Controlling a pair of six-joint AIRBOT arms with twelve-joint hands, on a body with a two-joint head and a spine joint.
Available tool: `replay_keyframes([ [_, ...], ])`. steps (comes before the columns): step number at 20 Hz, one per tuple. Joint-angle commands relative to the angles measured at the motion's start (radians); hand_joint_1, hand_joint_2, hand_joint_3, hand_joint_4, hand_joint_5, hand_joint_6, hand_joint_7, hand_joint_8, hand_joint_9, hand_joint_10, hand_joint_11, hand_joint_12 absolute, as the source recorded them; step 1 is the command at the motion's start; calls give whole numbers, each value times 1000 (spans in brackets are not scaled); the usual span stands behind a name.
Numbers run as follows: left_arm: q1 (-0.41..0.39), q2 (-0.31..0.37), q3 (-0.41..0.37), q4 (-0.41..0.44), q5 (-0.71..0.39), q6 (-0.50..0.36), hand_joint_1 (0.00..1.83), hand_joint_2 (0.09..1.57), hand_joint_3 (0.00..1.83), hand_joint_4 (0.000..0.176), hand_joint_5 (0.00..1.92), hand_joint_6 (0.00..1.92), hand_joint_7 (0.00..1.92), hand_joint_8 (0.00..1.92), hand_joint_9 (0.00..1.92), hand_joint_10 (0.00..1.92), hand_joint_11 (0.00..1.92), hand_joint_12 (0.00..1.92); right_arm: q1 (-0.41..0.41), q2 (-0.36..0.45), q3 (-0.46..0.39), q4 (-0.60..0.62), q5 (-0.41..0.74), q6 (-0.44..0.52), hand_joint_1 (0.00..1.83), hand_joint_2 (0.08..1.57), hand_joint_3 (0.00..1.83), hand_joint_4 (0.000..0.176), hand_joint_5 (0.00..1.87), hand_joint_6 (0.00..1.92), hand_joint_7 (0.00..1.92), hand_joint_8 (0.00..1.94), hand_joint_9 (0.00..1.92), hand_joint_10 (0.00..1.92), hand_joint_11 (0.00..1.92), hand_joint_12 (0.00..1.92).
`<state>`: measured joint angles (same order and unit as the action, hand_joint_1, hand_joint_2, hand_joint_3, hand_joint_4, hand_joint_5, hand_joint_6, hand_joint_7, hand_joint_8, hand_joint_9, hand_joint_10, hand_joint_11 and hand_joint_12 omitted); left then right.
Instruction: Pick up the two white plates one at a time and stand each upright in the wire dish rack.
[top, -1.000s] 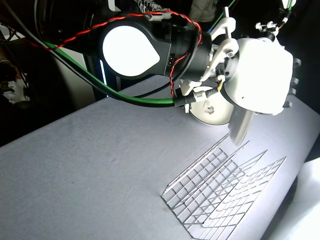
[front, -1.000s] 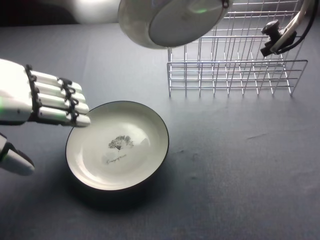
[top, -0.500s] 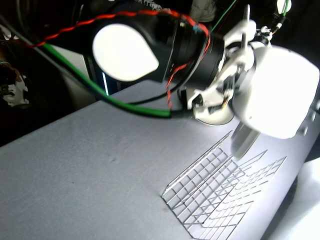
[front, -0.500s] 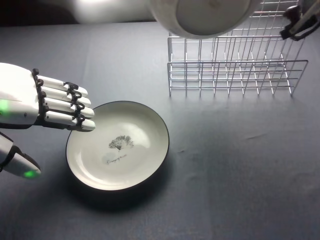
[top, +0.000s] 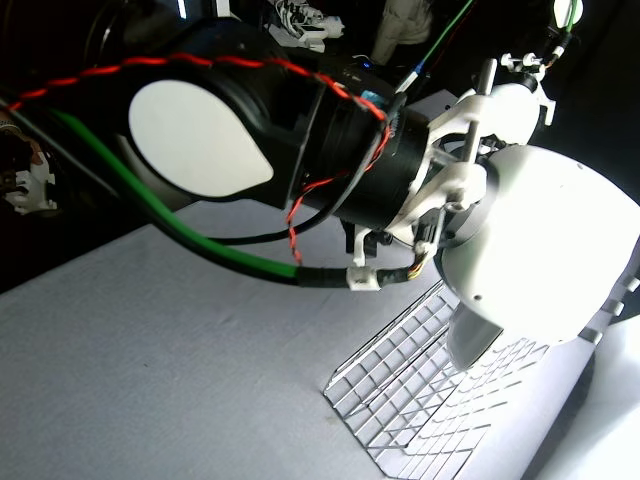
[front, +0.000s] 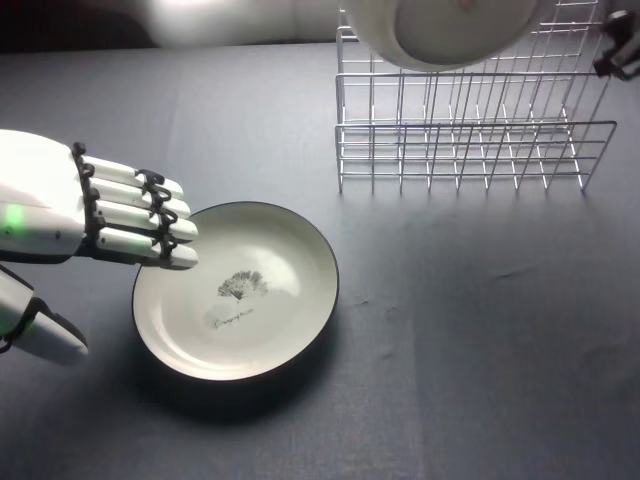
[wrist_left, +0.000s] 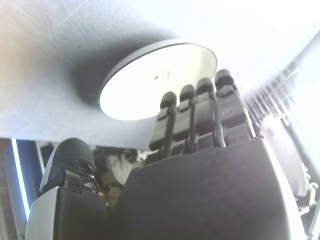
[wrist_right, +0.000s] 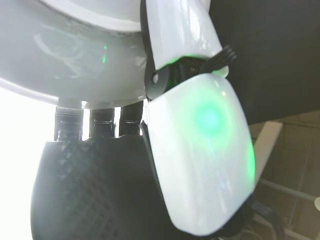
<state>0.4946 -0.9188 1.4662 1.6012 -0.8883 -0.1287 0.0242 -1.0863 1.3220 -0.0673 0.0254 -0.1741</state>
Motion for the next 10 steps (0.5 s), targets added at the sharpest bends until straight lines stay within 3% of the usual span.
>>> replay_keyframes([
  [1, -3, 4, -3, -56, -23, -2, 0, 1190, 3, 0, 69, 10, 33, 10, 6, 2, 0, 0, 8, 11, 6, 19, 136, 10, 1490, 1090, 0, 0, 942, 999, 1074, 790, 914, 943, 848, 1503],
  [10, 43, -21, -6, -48, 7, 10, 0, 1189, 1, 0, 56, 3, 9, 3, 0, 0, 0, 0, -72, 26, 33, 16, 152, -11, 1491, 1081, 2, 0, 956, 982, 1085, 749, 948, 909, 857, 1488],
])
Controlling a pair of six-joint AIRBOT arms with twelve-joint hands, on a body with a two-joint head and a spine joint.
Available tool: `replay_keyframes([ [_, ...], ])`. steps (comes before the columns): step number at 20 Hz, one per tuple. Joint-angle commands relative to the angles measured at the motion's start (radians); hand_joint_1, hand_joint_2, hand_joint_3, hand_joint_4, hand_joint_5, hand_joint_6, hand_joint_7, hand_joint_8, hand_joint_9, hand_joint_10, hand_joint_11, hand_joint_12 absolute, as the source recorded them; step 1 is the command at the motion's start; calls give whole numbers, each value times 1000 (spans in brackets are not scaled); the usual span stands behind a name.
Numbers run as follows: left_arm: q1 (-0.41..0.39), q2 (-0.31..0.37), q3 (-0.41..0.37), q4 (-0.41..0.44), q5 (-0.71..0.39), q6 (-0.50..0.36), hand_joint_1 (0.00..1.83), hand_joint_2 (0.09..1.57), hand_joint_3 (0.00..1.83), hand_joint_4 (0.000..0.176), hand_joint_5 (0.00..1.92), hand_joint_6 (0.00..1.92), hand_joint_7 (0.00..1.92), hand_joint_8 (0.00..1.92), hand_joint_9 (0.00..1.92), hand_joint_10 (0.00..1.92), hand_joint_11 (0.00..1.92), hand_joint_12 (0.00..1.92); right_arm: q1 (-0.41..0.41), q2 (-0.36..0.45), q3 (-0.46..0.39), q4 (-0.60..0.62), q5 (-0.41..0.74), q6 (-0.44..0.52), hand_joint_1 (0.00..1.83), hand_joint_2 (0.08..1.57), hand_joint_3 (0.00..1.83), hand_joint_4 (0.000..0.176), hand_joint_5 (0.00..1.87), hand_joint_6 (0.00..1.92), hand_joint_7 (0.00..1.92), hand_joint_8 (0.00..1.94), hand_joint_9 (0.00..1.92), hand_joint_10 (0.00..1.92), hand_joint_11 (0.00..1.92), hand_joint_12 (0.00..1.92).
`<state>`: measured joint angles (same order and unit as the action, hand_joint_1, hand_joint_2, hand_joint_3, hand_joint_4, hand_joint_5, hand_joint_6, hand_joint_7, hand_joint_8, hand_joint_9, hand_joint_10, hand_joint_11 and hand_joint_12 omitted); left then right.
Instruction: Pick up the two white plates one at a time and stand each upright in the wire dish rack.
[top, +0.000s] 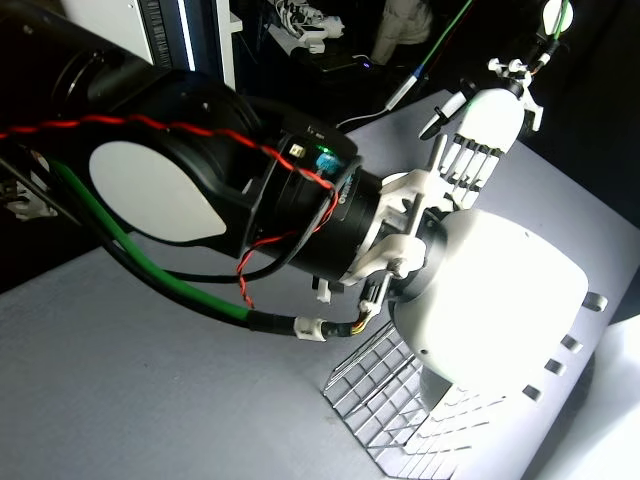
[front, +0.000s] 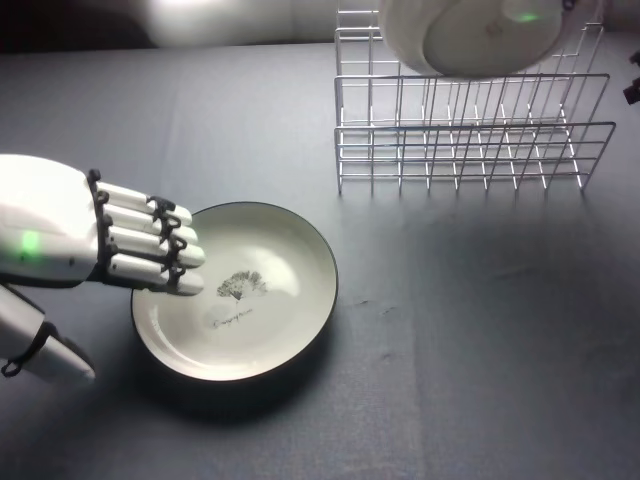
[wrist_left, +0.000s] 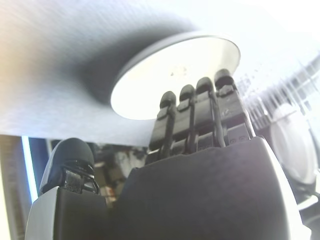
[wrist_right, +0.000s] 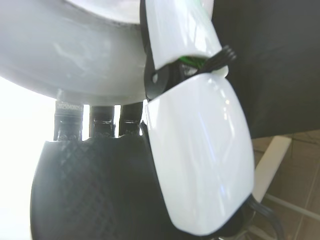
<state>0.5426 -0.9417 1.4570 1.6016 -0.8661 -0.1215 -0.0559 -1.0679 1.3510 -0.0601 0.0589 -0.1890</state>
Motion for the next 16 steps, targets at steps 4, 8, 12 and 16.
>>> replay_keyframes([
  [4, 6, -11, 17, -48, -5, 3, 0, 1194, 3, 0, 46, 0, 9, 1, 0, 0, 0, 0, -38, 7, 30, -1, 139, 1, 1492, 1081, 0, 0, 952, 985, 1091, 725, 972, 893, 846, 1495],
  [8, 13, -18, 32, -45, -5, 4, 0, 1199, 4, 0, 41, 0, 9, 3, 0, 0, 0, 0, -95, 6, 48, -1, 152, 1, 1491, 1093, 0, 0, 930, 1025, 1059, 790, 939, 941, 816, 1529],
  [12, 20, -19, 40, -45, -5, 6, 0, 1206, 6, 0, 45, 1, 9, 2, 0, 0, 0, 0, -149, 6, 51, -1, 181, 1, 1490, 1092, 0, 0, 963, 972, 1037, 796, 940, 971, 813, 1543],
  [16, 22, -19, 45, -45, -6, 7, 0, 1199, 1, 0, 20, 0, 0, 0, 0, 0, 0, 0, -176, 6, 52, -1, 196, -1, 1486, 1121, 1, 0, 872, 1066, 953, 898, 929, 1056, 750, 1615],
])
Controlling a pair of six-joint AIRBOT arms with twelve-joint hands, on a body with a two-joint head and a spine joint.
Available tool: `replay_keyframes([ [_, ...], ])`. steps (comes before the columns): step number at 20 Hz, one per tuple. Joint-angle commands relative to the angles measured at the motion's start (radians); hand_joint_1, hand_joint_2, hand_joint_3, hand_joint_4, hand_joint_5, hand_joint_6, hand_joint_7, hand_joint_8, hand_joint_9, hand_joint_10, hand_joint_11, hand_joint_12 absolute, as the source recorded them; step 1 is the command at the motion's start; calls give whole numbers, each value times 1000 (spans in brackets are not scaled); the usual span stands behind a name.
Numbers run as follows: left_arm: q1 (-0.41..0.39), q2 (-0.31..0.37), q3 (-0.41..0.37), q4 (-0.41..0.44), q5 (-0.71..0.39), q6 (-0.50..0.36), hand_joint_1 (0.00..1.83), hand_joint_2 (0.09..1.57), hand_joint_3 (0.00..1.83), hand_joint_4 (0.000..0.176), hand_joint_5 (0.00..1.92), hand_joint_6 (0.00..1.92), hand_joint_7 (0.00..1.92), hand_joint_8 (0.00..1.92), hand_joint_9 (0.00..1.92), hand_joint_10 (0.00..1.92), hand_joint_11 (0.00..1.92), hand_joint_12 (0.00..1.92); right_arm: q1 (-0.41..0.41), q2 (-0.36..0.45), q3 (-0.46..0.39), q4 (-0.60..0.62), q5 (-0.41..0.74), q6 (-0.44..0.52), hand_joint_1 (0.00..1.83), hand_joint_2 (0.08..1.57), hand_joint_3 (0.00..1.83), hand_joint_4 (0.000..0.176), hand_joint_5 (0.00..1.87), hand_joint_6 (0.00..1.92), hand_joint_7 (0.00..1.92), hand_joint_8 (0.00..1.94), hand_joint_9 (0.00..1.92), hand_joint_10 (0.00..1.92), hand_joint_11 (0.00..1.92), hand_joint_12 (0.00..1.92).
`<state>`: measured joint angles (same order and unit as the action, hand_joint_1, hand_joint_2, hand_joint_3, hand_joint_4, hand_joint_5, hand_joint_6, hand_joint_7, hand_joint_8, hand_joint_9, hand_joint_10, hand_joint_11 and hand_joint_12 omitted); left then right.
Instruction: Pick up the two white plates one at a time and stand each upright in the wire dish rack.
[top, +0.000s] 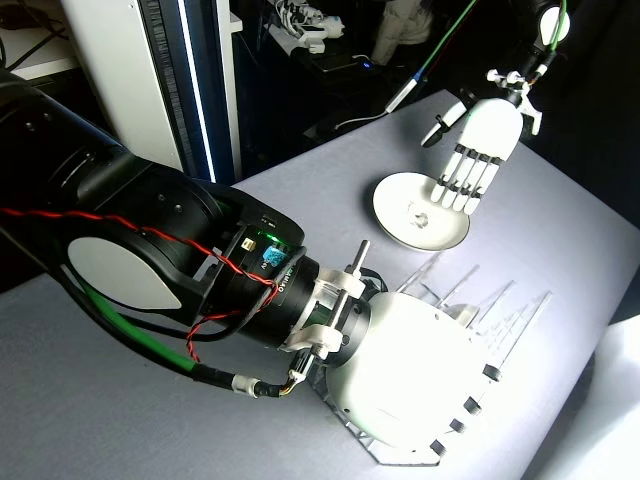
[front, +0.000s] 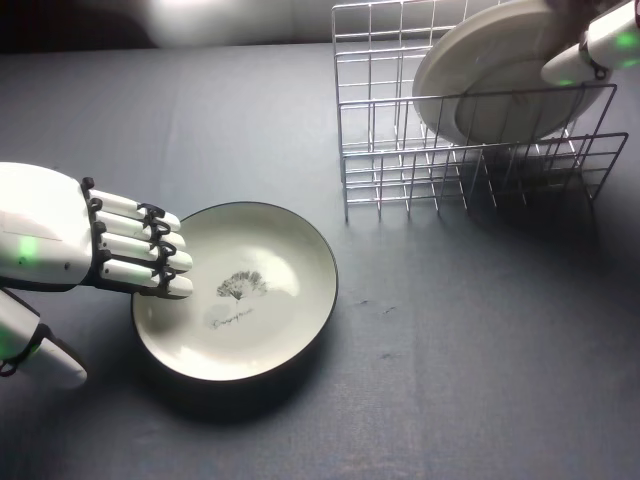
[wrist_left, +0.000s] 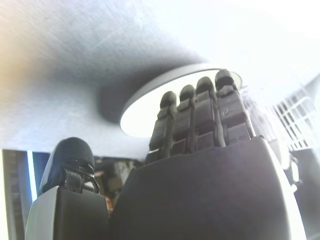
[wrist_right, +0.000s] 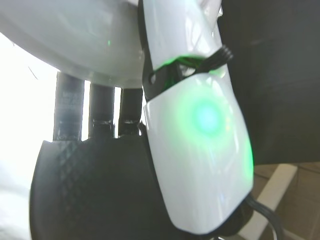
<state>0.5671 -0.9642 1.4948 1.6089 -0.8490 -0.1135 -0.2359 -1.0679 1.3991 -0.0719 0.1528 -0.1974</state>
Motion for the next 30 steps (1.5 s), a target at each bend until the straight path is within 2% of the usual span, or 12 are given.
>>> replay_keyframes([
  [1, -2, 3, 7, -52, -23, -1, 0, 1211, 6, 0, 49, 12, 27, 10, 3, 1, 0, 0, 5, 6, 4, 11, 104, 7, 1388, 1146, 5, 0, 801, 1200, 924, 992, 895, 1213, 702, 1279],
  [3, -2, 3, 6, -52, -23, -1, 0, 1196, 0, 0, 32, 3, 2, 0, 0, 0, 0, 0, 10, 6, 4, 10, 106, 6, 1355, 1181, 2, 0, 732, 1307, 888, 1074, 805, 1363, 665, 1109],
  [4, -2, 3, 6, -52, -23, -1, 0, 1197, 0, 0, 43, 7, 12, 5, 0, 0, 0, 0, 13, 6, 4, 8, 106, 6, 1214, 1205, 0, 0, 723, 1353, 879, 1151, 755, 768, 595, 1070],
  [5, -1, 3, 6, -52, -23, -1, 0, 1205, 2, 0, 44, 7, 14, 6, 0, 0, 0, 0, 17, 7, 3, 8, 106, 6, 1139, 1216, 0, 0, 766, 1288, 825, 538, 777, 480, 543, 1055],
  [6, -1, 3, 5, -52, -23, -1, 0, 1213, 5, 0, 63, 14, 33, 12, 5, 2, 0, 0, 19, 7, 3, 5, 106, 6, 1230, 1171, 0, 0, 662, 593, 821, 217, 777, 283, 476, 1039],
  [7, 0, 3, 5, -52, -23, -1, 0, 1207, 2, 0, 64, 13, 34, 12, 3, 1, 0, 0, 22, 7, 3, 0, 106, 6, 1245, 1163, 0, 0, 683, 257, 806, 81, 760, 176, 404, 1070],
  [9, 5, 4, 4, -52, -23, -1, 0, 1210, 3, 0, 59, 9, 36, 10, 4, 1, 0, 0, 28, 7, 2, 0, 106, 6, 1258, 1139, 0, 0, 722, 47, 783, 7, 767, 71, 345, 1086],
  [15, 15, 3, 5, -52, -23, -1, 0, 1208, 0, 0, 46, 2, 12, 1, 0, 0, 0, 0, 71, 15, -18, 0, 106, 6, 1265, 1095, 0, 0, 645, 0, 677, 0, 669, 0, 187, 1141],
  [17, 15, 3, 6, -52, -23, 0, 0, 1196, 0, 0, 54, 5, 22, 5, 0, 0, 0, 0, 84, 21, -32, 0, 106, 6, 1235, 1065, 0, 0, 547, 0, 537, 0, 512, 0, 21, 1197],
  [20, 17, 3, 6, -52, -23, 2, 0, 1186, 0, 0, 76, 11, 46, 12, 17, 6, 1, 1, 106, 29, -54, -35, 127, 5, 1207, 1044, 0, 0, 435, 0, 392, 0, 351, 0, 0, 1042],
  [25, 23, 3, 6, -52, -23, 3, 0, 1201, 0, 0, 45, 3, 3, 1, 0, 0, 0, 0, 117, 36, -82, -233, 231, -7, 1159, 1040, 0, 0, 267, 0, 240, 0, 205, 0, 0, 735],
  [30, 35, 0, 8, -52, -23, 3, 0, 1197, 0, 0, 37, 0, 3, 0, 0, 0, 0, 0, 117, 62, -152, -418, 291, -8, 1222, 1025, 0, 0, 286, 5, 217, 0, 188, 0, 0, 716],
])
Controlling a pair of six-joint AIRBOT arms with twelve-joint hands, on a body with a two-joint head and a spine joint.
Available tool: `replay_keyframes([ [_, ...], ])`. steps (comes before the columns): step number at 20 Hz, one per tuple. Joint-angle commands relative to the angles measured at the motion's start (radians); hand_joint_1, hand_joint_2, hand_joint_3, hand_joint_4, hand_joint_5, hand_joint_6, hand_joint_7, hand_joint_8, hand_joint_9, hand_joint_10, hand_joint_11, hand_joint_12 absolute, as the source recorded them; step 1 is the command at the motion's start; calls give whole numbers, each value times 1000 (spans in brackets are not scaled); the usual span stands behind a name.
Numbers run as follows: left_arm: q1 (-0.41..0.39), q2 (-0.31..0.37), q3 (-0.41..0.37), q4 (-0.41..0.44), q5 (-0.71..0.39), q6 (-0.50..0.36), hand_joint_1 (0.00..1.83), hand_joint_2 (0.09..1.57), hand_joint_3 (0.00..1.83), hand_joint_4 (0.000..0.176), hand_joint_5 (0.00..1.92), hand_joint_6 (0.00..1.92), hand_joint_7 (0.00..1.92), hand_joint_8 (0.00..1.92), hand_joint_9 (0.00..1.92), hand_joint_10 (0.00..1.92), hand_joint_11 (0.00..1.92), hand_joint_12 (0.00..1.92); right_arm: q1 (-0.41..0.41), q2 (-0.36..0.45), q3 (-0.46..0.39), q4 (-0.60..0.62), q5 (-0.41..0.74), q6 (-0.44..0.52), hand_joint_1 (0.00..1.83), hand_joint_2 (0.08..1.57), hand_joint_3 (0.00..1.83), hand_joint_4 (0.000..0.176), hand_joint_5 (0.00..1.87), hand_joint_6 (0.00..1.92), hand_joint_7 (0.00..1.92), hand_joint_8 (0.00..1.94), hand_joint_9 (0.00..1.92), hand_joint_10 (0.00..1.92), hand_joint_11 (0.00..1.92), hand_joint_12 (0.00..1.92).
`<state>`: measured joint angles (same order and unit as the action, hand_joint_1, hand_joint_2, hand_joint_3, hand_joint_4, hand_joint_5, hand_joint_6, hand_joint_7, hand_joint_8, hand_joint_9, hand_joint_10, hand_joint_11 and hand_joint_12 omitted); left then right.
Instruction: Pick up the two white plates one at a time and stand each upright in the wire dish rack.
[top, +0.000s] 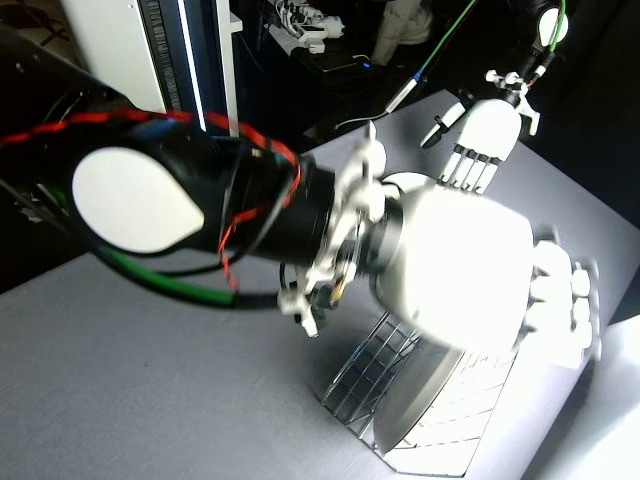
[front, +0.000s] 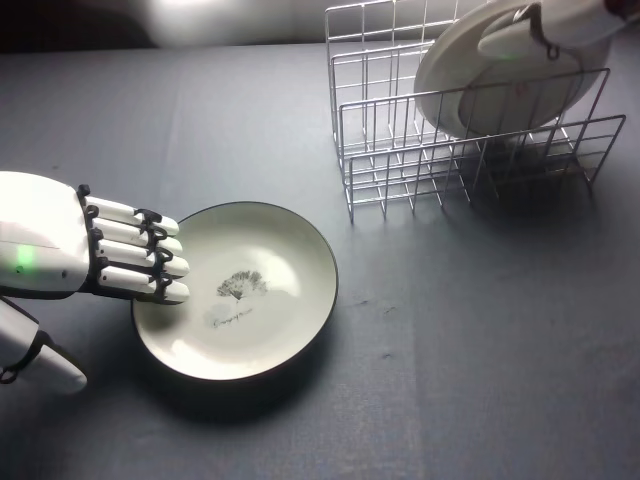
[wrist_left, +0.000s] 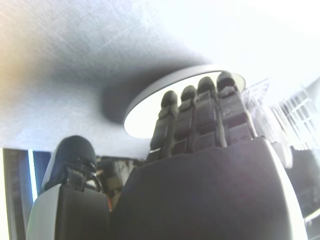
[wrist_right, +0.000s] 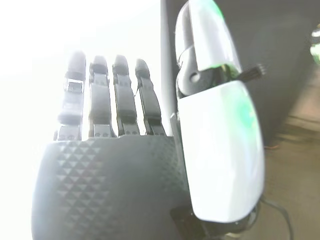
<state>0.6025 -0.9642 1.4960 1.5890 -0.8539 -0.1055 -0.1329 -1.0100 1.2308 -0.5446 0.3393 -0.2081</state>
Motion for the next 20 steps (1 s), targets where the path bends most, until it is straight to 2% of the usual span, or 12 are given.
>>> replay_keyframes([
  [1, 3, -1, 6, -33, -18, -5, 0, 1195, 0, 0, 36, 0, 1, 0, 0, 0, 0, 0, 14, 11, -7, -2, 110, 3, 1209, 1019, 0, 0, 260, 0, 178, 0, 150, 0, 0, 675],
  [2, 6, -1, 6, -33, -19, -6, 0, 1194, 0, 0, 38, 1, 5, 1, 0, 0, 0, 0, 14, 13, -17, -29, 122, 4, 1208, 1013, 0, 0, 250, 1, 151, 0, 119, 0, 0, 622],
  [4, 17, -2, 6, -33, -25, -8, 0, 1198, 0, 0, 52, 5, 16, 4, 1, 0, 0, 0, 14, 18, -41, -68, 130, 4, 1166, 1013, 0, 0, 158, 0, 43, 0, 20, 3, 0, 387],
  [8, 59, -7, 6, -41, -37, -11, 0, 1197, 0, 0, 62, 9, 40, 15, 11, 4, 0, 0, 11, 20, -84, -234, 166, -40, 1197, 1023, 4, 0, 129, 1, 6, 0, 0, 0, 0, 211],
  [11, 114, -15, 11, -66, -49, -12, 0, 1204, 3, 0, 50, 2, 13, 1, 0, 0, 0, 0, 6, 24, -138, -249, 159, -50, 1224, 1022, 1, 0, 146, 3, 28, 3, 13, 3, 0, 275],
  [14, 162, -24, 18, -94, -58, -12, 0, 1208, 4, 0, 55, 3, 20, 8, 0, 0, 0, 0, -10, 31, -198, -267, 146, -53, 1243, 1019, 0, 0, 199, 10, 89, 9, 61, 14, 0, 439],
  [17, 167, -29, 23, -95, -61, -11, 0, 1189, 0, 0, 43, 0, 13, 3, 0, 0, 0, 0, -39, 31, -223, -276, 130, -57, 1254, 1020, 0, 0, 185, 4, 84, 4, 50, 3, 0, 402],
  [20, 166, -32, 25, -95, -64, -11, 0, 1200, 1, 0, 42, 4, 7, 3, 0, 0, 0, 0, -82, 18, -223, -280, 131, -79, 1325, 1013, 0, 0, 212, 4, 117, 3, 90, 10, 0, 565],
])
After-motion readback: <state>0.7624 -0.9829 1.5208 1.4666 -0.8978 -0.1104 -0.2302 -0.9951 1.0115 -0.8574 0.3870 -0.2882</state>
